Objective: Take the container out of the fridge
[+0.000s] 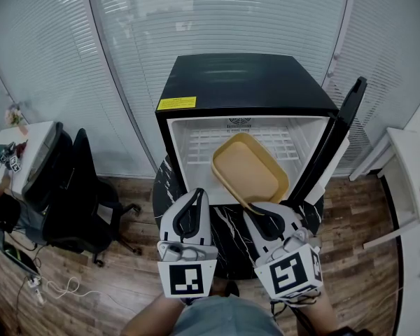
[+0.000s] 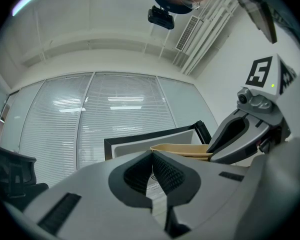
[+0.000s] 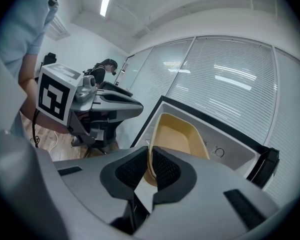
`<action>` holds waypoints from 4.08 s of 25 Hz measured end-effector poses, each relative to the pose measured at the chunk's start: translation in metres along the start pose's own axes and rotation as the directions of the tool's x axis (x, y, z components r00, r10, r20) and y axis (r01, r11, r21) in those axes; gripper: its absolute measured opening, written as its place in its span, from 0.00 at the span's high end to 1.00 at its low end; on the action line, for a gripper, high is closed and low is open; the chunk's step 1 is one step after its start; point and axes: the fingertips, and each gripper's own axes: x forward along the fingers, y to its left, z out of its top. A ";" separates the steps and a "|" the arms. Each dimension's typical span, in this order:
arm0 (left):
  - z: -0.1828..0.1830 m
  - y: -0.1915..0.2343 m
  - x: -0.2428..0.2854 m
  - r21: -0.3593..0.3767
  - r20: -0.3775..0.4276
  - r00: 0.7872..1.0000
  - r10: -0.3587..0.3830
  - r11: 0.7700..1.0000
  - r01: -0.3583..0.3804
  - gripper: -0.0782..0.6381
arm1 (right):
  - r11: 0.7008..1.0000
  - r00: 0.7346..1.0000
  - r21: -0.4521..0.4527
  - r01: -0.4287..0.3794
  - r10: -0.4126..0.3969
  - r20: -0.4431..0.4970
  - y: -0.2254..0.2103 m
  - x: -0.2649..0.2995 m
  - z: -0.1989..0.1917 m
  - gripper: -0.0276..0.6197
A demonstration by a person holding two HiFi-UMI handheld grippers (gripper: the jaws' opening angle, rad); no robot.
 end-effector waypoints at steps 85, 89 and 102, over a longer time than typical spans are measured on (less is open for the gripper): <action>-0.001 -0.001 0.004 0.004 -0.001 1.000 -0.010 1.000 0.010 0.87 | 1.000 1.000 -0.004 0.009 -0.009 -0.005 -0.003 -0.001 -0.001 0.89; 0.000 -0.002 0.004 0.008 0.001 1.000 -0.013 1.000 0.013 0.87 | 1.000 1.000 0.005 0.010 -0.010 0.009 -0.004 -0.003 0.002 0.89; 0.001 -0.001 0.002 0.009 0.003 1.000 -0.009 1.000 0.009 0.87 | 1.000 0.999 0.017 0.023 -0.023 0.033 -0.006 -0.006 0.007 0.89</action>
